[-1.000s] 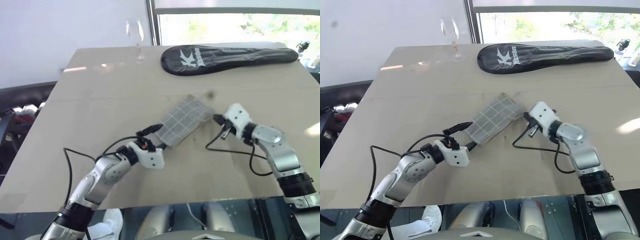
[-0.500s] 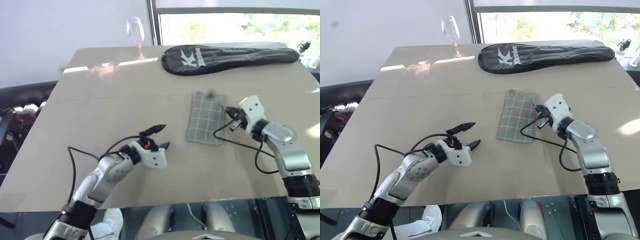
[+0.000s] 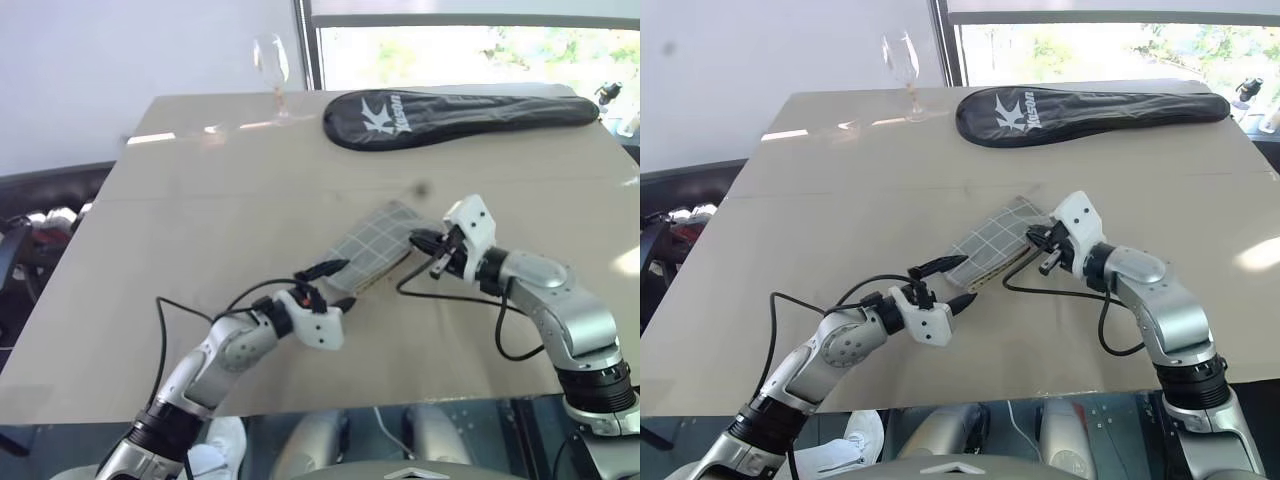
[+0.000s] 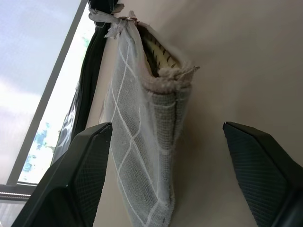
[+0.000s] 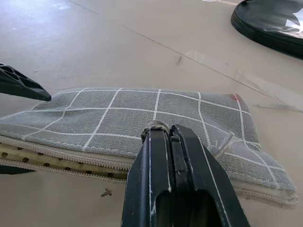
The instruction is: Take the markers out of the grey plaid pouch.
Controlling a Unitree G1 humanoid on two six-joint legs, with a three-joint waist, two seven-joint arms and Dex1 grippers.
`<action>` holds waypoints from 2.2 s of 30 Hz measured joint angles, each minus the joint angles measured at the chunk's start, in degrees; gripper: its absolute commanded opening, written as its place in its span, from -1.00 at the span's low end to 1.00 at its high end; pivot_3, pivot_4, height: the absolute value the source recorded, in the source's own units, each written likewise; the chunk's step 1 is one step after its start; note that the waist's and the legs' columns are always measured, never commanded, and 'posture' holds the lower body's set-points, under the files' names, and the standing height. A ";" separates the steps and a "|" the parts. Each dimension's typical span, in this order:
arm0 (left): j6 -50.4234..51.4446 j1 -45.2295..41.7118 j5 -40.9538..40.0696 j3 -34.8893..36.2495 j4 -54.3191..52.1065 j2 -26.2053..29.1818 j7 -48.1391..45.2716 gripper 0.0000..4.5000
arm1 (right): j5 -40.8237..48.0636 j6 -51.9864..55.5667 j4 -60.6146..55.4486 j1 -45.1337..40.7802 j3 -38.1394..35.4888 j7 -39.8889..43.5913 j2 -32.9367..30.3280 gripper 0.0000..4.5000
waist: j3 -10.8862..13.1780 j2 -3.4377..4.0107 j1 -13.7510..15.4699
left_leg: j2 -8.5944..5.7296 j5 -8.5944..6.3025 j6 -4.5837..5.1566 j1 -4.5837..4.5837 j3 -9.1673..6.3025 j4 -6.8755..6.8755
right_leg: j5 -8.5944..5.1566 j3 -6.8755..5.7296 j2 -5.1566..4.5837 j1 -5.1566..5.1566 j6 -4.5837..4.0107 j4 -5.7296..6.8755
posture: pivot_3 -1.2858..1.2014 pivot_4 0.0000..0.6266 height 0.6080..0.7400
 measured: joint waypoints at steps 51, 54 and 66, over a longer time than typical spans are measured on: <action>2.33 0.69 -3.13 0.82 -1.43 -0.77 -0.93 -1.00 | 14.74 7.40 1.01 6.35 -4.92 5.03 -4.51 -0.99 | 0.01 -0.09 0.00 | 0.03 0.00 0.01 0.03 0.12 0.01 | 0.00 0.11 0.00 0.00 0.00 0.06 | 0.03 -0.52 1.00; 2.35 0.70 -3.84 0.83 -1.43 -0.71 -1.32 -1.00 | 13.50 6.48 3.70 4.81 -4.90 2.90 -2.67 -0.99 | 0.01 -0.08 -0.02 | 0.02 0.00 0.01 0.02 0.12 0.00 | 0.00 0.12 0.00 -0.01 0.00 0.05 | 0.03 -0.52 1.00; 8.11 1.19 -16.68 1.00 -5.41 -2.76 -8.44 -1.00 | 4.76 -1.23 8.42 -0.18 2.49 4.35 -3.38 -0.15 | 0.02 -0.08 -0.14 | 0.02 0.00 0.01 0.00 0.11 0.02 | 0.00 0.10 0.00 -0.07 0.00 0.07 | 0.03 -0.52 1.00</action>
